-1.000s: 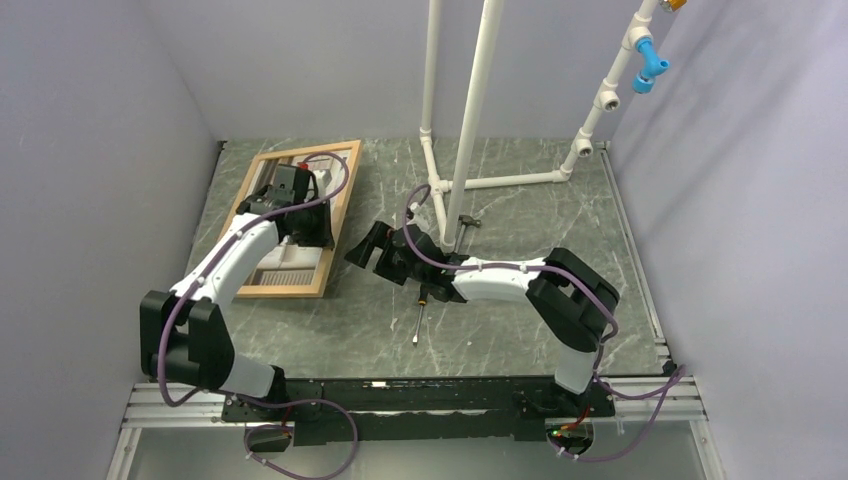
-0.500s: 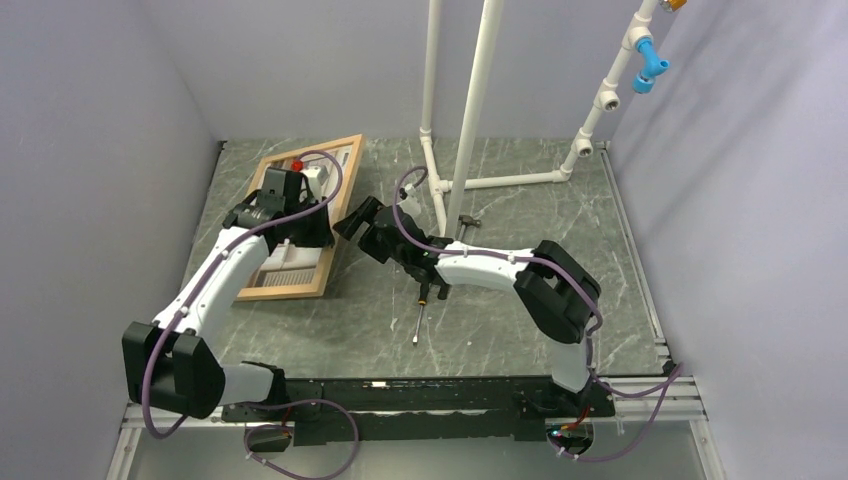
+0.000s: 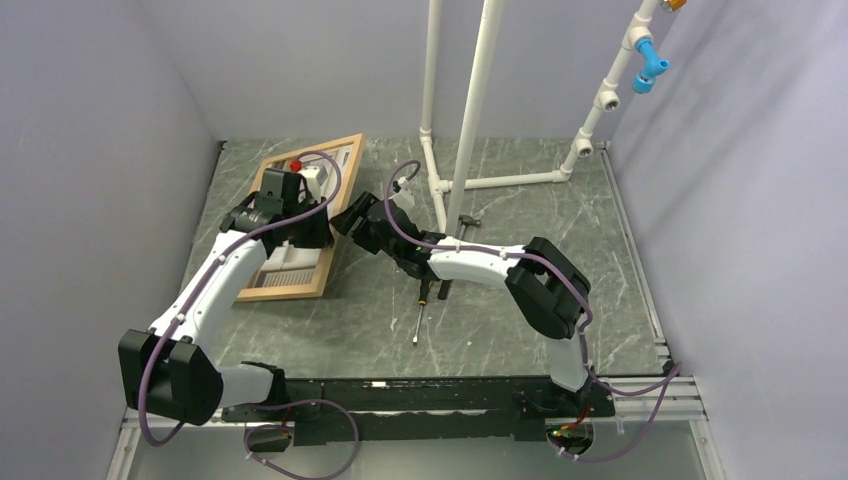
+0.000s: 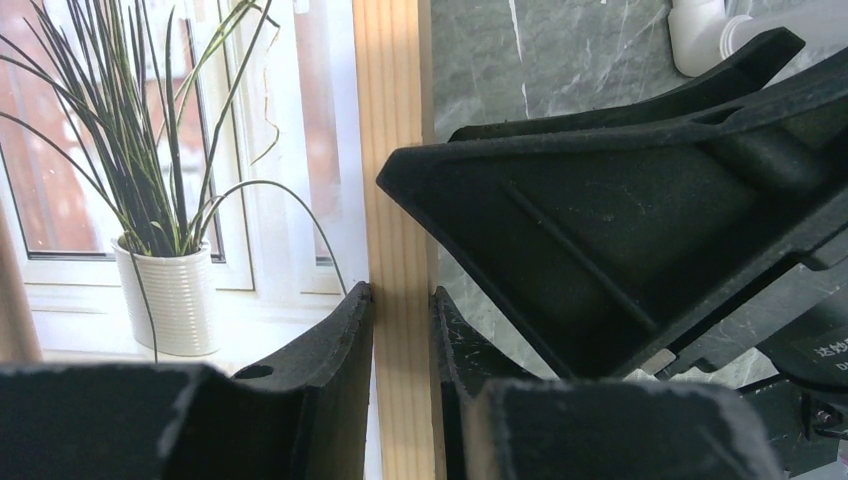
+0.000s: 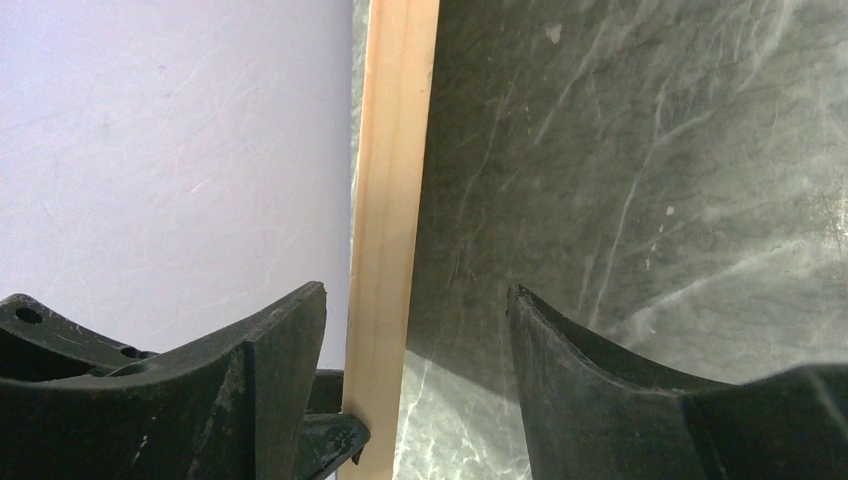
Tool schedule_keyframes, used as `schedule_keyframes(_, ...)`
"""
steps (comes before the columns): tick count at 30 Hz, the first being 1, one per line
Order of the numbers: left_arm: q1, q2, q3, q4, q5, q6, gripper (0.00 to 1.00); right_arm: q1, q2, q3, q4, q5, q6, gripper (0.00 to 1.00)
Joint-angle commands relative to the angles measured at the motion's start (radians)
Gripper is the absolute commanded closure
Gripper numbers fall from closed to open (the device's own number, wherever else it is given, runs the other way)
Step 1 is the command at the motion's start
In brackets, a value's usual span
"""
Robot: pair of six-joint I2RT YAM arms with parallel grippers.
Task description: Take the photo out of the frame
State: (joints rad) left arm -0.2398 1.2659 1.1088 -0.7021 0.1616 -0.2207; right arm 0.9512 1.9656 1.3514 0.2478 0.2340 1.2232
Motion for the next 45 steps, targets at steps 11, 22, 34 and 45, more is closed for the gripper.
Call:
schedule_keyframes(11,-0.009,-0.084,0.005,0.071,0.003,0.053,1.00,-0.033,0.058,0.035,0.215,-0.153,-0.051,0.51)
schedule_keyframes(22,-0.010,-0.107,-0.003,0.081,-0.031,0.055,0.95,-0.048,0.061,0.059,0.227,-0.242,-0.006,1.00)
schedule_keyframes(34,-0.275,-0.372,-0.088,-0.075,-0.446,-0.017,0.09,-0.023,-0.093,0.092,-0.170,-0.108,0.117,1.00)
schedule_keyframes(45,-0.585,-0.479,-0.126,-0.206,-0.672,-0.170,0.01,0.040,-0.130,0.295,-0.661,0.064,0.216,1.00)
